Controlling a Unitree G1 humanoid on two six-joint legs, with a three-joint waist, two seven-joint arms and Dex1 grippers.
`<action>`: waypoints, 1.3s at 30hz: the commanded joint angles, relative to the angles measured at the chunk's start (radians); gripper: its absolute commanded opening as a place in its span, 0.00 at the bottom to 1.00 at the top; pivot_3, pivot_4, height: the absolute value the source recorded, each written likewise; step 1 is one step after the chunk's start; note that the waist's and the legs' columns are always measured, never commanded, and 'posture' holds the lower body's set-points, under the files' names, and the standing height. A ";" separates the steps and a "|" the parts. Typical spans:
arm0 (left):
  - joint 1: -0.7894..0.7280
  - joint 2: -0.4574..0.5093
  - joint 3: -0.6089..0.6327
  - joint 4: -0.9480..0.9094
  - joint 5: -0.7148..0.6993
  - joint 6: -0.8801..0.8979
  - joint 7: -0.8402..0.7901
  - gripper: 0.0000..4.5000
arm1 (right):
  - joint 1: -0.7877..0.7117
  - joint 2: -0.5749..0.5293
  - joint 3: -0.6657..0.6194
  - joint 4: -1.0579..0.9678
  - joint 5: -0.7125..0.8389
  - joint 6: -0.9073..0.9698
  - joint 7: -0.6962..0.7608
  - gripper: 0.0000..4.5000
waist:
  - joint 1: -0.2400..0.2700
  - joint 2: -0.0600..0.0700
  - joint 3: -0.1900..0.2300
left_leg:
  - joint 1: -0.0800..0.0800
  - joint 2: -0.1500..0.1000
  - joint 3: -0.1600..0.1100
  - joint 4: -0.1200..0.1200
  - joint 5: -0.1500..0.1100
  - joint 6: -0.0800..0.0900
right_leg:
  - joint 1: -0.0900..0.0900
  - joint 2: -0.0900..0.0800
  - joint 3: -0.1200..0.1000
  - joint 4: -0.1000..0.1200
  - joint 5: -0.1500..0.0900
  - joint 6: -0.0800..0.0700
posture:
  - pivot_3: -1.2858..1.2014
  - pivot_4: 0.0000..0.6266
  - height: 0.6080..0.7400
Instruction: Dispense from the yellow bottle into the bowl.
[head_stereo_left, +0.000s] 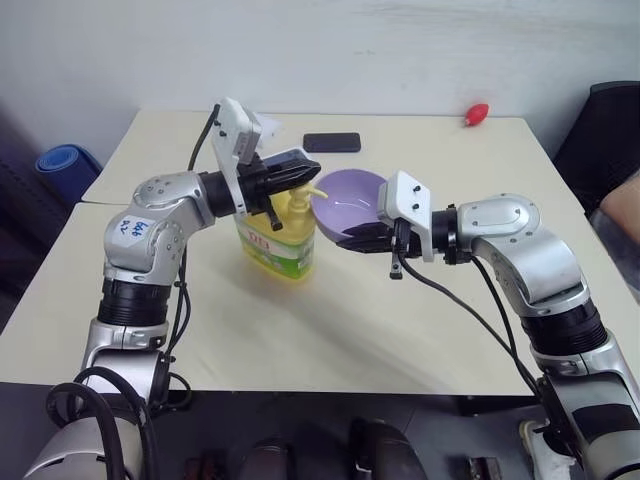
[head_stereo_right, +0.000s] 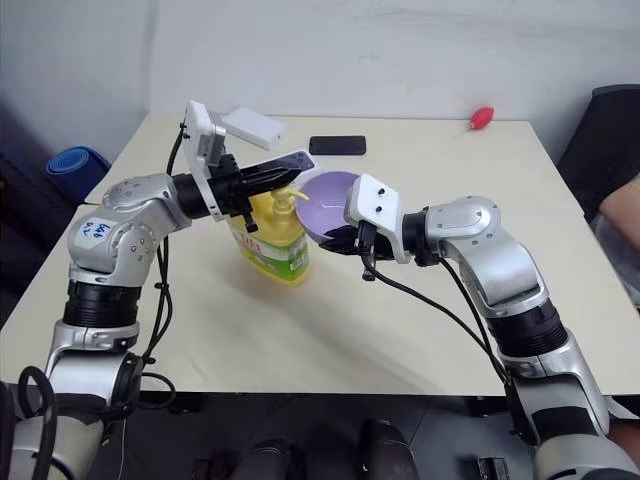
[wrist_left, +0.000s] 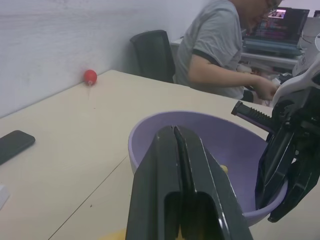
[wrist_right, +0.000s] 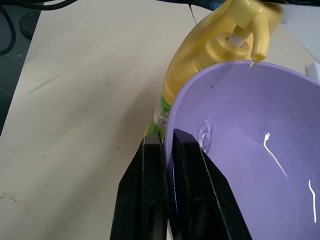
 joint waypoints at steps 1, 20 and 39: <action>0.078 -0.017 -0.074 0.078 0.057 0.049 0.000 0.00 | 0.000 0.003 -0.026 -0.036 0.021 -0.009 -0.005 0.00 | 0.000 0.000 0.000 | 0.000 0.000 0.000 0.000 0.000 0.000 | 0.000 0.000 0.000 0.000 0.000 0.000 | 0.52 0.24 1.00; 0.096 0.221 0.319 -0.034 -0.200 -0.029 -0.266 0.00 | 0.389 -0.144 -0.250 0.269 -0.095 -0.430 -0.108 0.00 | -0.003 -0.004 0.004 | -0.014 0.000 0.002 0.000 0.000 0.000 | -0.014 0.001 -0.009 -0.001 0.000 0.000 | 0.52 0.24 1.00; 0.903 0.078 0.370 -0.197 -0.026 -0.366 -0.138 0.32 | 0.341 -0.001 -0.287 0.817 -0.049 -0.910 -0.008 0.21 | -0.025 -0.002 0.011 | -0.008 0.002 0.005 -0.003 0.000 0.000 | -0.013 -0.006 0.005 0.000 0.000 -0.001 | 0.52 0.24 1.00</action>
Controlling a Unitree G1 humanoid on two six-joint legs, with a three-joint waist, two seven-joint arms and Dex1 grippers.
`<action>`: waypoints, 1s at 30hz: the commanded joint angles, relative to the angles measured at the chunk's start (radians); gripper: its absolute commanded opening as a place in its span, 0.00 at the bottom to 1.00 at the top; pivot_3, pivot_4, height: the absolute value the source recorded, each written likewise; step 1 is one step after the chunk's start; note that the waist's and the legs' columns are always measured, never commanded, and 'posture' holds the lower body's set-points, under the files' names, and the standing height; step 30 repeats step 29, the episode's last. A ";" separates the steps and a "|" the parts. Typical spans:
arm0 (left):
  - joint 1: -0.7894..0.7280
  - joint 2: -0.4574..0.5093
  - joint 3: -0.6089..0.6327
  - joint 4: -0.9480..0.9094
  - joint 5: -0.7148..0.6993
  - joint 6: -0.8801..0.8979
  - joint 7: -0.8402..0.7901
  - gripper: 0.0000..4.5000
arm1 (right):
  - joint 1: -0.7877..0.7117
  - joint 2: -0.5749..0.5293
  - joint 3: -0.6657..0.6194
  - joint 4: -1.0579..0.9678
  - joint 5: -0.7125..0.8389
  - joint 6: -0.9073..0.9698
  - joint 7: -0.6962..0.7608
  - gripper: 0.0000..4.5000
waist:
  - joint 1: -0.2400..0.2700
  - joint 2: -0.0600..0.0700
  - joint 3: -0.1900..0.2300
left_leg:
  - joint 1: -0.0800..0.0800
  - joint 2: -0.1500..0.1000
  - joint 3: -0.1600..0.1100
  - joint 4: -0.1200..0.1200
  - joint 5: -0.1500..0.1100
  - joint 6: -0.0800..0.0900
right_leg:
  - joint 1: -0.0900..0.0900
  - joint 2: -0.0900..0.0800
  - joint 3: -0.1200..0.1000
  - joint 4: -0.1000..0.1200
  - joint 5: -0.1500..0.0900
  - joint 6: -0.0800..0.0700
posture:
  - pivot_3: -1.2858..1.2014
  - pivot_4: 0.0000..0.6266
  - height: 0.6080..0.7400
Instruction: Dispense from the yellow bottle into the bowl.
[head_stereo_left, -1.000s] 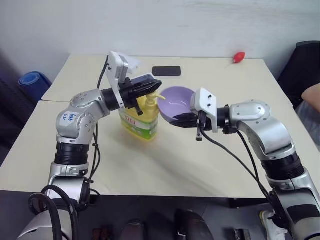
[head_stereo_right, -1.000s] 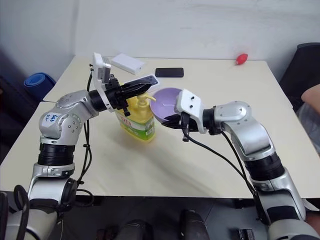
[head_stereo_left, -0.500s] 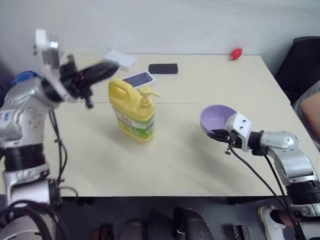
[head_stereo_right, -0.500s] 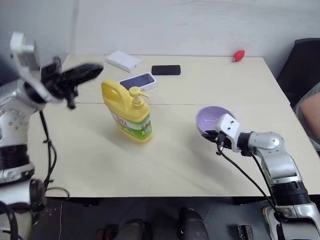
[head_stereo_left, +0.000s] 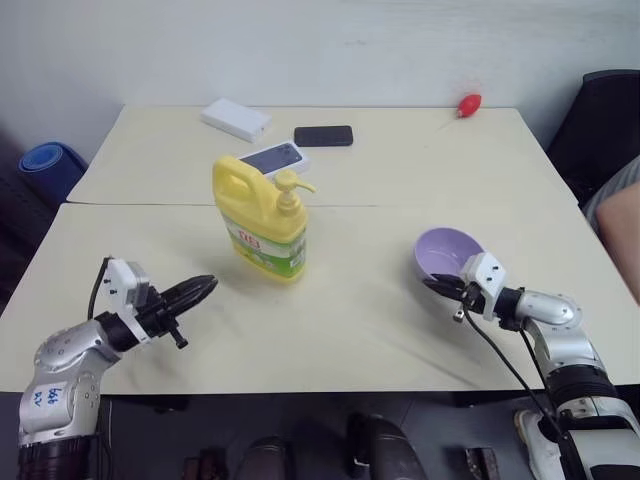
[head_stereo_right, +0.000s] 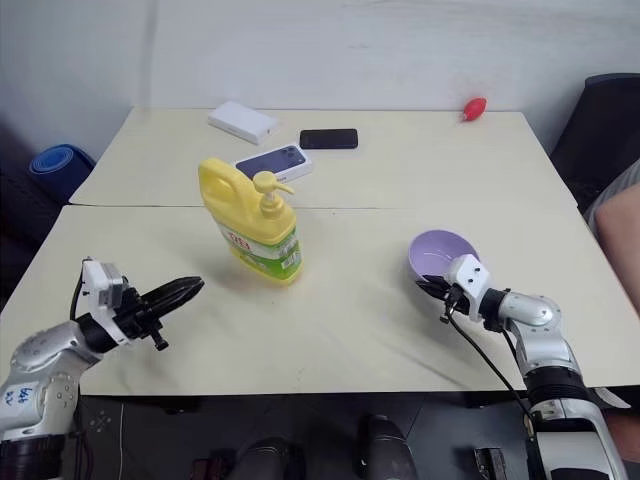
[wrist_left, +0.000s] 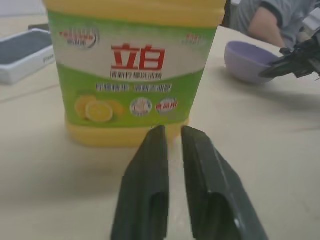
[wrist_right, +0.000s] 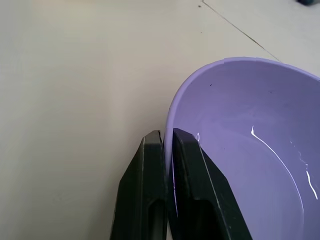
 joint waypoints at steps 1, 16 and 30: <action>0.054 -0.005 0.005 -0.018 0.001 -0.018 0.010 0.38 | 0.003 0.001 -0.045 -0.015 0.046 -0.041 0.026 0.28 | -0.001 0.000 0.000 | 0.000 0.000 0.000 0.000 0.000 0.000 | 0.000 0.000 0.000 0.000 0.000 0.000 | 0.52 0.24 1.00; 0.291 -0.024 0.056 -0.064 0.132 -0.193 0.131 1.00 | 0.553 -0.046 -0.195 -0.799 0.317 0.106 0.031 0.99 | 0.024 0.002 0.000 | 0.004 -0.001 -0.001 -0.007 -0.001 0.002 | 0.002 -0.003 0.000 -0.006 0.000 0.000 | 0.52 0.24 1.00; 0.331 -0.055 -0.017 0.005 0.239 -0.349 0.177 1.00 | 0.669 0.068 -0.215 -0.736 0.184 -0.016 -0.145 0.99 | 0.024 0.001 0.000 | 0.005 -0.002 0.001 -0.008 -0.002 0.003 | 0.001 -0.004 0.000 -0.006 -0.001 -0.001 | 0.52 0.24 1.00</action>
